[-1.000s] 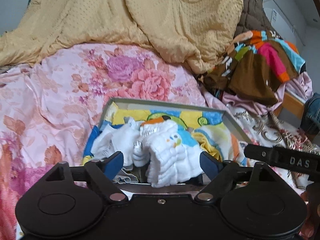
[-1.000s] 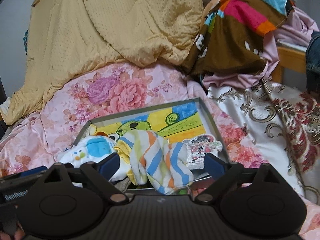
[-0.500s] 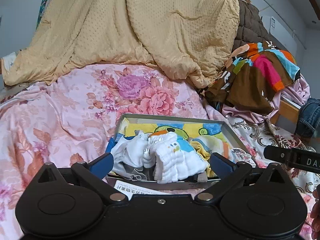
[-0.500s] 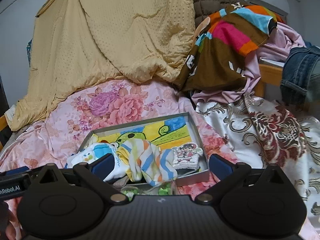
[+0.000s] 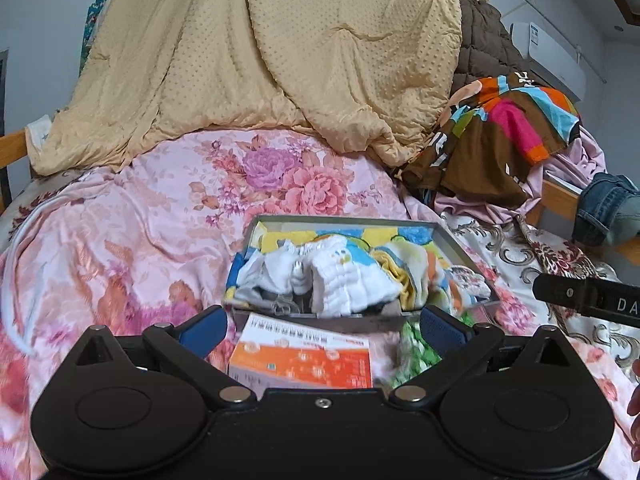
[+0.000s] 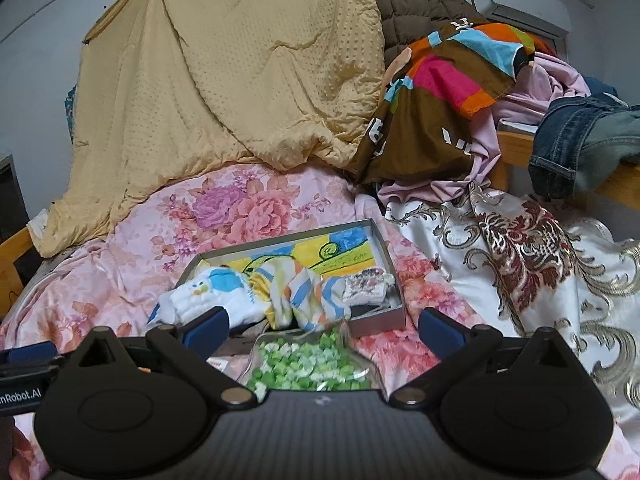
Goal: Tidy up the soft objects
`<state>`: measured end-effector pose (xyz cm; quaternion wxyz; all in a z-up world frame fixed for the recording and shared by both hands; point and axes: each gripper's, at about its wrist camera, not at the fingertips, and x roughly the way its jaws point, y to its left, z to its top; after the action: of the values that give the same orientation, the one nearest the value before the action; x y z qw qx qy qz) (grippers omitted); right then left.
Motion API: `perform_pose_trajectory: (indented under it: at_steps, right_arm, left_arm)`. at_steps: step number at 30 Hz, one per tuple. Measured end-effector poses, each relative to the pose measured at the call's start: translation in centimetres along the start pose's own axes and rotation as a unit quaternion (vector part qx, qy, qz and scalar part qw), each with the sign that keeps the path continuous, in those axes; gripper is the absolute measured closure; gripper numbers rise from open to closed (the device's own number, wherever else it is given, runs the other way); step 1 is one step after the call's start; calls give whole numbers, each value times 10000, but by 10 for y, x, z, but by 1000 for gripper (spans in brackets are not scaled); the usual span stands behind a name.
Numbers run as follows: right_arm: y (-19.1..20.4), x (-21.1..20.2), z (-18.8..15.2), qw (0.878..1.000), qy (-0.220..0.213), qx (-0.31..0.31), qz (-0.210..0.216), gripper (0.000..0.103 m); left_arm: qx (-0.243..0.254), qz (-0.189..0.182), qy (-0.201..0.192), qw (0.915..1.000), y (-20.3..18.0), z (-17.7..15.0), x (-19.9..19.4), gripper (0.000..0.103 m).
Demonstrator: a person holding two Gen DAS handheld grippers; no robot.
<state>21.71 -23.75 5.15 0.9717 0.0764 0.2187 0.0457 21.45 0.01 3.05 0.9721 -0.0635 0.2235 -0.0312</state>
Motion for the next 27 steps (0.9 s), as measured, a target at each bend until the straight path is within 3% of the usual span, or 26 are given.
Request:
perform_pose_trajectory:
  at_steps: [16,27]
  right_arm:
    - [7,-57,-44,9998,90,-123,-107,0]
    - [3,-74,-66,9996,184,-97,-169,0]
  left_arm:
    - [-310,270,138,9991,9,-40,-59,1]
    - [27,425,83,9991,1,-66,-83,1]
